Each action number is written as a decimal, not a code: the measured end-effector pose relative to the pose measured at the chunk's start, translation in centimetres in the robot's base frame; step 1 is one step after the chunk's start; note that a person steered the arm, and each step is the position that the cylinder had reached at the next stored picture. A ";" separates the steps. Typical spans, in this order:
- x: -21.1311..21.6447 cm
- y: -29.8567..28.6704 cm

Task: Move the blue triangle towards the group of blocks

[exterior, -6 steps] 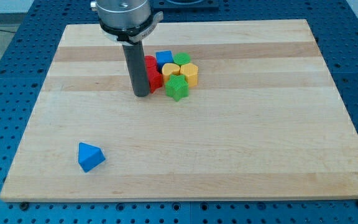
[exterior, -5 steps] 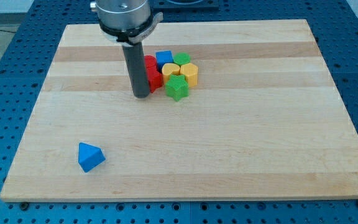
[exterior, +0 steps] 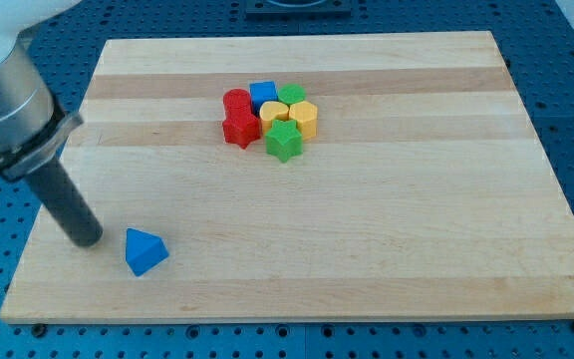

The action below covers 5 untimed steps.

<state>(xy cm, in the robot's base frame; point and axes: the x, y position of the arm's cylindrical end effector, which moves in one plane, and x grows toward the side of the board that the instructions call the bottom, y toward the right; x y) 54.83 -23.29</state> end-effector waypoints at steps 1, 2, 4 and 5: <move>2.2 2.1; 3.3 5.2; 3.1 8.0; 1.6 8.3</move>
